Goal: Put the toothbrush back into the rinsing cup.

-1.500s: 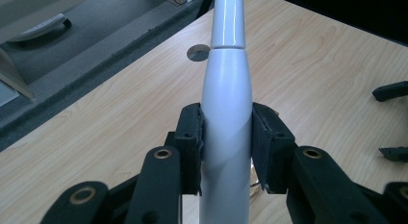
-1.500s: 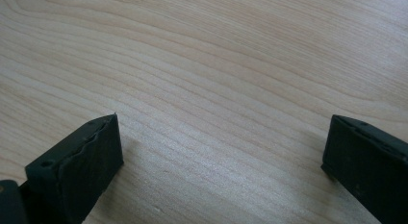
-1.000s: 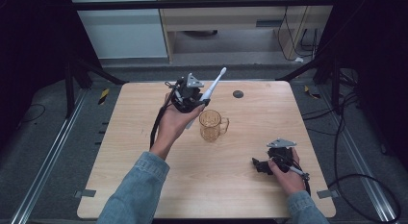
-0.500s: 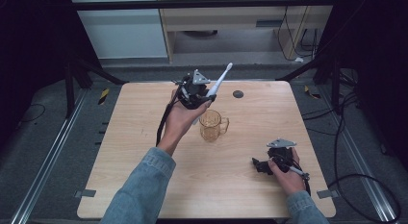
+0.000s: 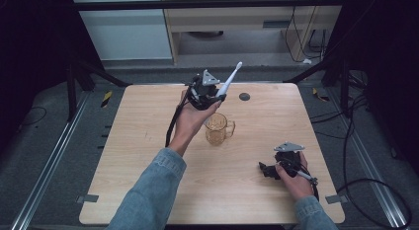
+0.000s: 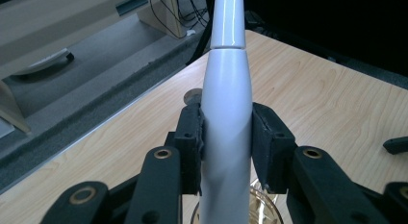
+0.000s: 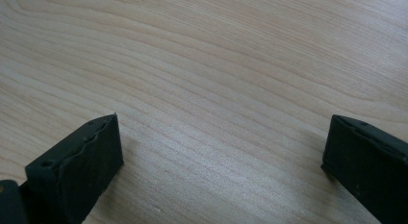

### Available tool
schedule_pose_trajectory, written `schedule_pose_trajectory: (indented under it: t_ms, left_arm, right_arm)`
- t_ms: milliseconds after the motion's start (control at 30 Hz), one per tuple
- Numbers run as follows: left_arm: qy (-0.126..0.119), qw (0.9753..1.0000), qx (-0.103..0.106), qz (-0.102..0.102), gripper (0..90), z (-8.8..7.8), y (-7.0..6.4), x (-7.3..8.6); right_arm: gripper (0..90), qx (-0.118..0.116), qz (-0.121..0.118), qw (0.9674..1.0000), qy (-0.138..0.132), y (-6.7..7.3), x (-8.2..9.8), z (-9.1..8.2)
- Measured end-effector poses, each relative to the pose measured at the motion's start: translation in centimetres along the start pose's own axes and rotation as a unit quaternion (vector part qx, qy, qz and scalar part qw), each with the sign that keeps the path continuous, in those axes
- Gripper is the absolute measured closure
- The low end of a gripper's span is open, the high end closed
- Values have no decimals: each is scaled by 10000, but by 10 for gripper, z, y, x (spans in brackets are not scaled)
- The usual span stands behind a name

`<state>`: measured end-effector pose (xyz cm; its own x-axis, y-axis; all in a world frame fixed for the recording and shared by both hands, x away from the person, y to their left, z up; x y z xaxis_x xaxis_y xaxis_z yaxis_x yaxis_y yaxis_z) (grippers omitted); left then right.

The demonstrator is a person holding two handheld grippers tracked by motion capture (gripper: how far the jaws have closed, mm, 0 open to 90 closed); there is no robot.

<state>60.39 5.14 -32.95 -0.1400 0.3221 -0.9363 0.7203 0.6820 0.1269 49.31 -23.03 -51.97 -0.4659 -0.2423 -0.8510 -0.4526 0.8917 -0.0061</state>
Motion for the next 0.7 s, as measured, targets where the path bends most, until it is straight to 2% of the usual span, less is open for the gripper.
schedule_pose_trajectory:
  t_ms: [433, 700]
  left_arm:
    - [-300, 9995, -31, 4, 664, 5, 1, -2]
    - [-473, 9989, -10, -71, 664, 9, 0, -4]
  right_arm:
    - [3, 4, -6, 10000, 0, 0, 0, 0]
    - [3, 3, -7, 10000, 1, 0, 0, 0]
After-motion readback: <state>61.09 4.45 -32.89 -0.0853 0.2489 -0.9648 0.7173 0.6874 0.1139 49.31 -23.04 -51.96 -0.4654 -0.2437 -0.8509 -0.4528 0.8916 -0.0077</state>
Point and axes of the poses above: each handheld gripper's, and its own axes: z roughly forward along the jaws, x roughly out of its underside, y roughly to its left, the point moved 1 cm from there along z, roughly forward along the jaws, and after that the axes turned 12 degrees about -y, right-handed, at the moved point
